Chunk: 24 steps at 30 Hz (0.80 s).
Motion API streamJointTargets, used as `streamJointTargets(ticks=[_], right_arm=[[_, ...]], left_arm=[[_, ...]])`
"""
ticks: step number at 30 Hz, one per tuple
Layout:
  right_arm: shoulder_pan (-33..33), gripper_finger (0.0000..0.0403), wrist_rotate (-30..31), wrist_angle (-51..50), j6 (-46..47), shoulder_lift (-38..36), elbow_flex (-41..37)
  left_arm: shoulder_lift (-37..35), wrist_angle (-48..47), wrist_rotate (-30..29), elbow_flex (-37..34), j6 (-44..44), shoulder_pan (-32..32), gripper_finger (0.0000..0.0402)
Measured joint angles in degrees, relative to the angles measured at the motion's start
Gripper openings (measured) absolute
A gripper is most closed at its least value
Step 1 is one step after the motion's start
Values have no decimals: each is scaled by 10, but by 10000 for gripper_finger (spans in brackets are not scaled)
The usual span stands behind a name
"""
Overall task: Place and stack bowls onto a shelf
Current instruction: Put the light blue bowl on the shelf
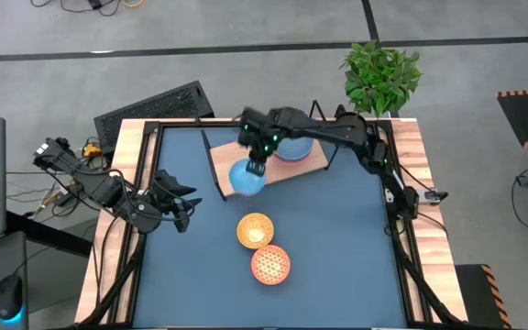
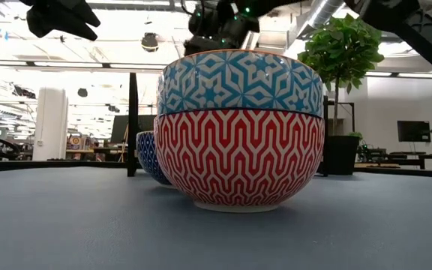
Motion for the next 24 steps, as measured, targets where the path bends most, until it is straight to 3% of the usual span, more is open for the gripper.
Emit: streamJointTargets(ticks=[8,24], right_arm=[[-49,28,-16,42,8,0,0],[-56,27,-29,102,25,1,0]], left_arm=[[0,0,0,0,0,0,162],[0,1,-1,0,-2,0,162]])
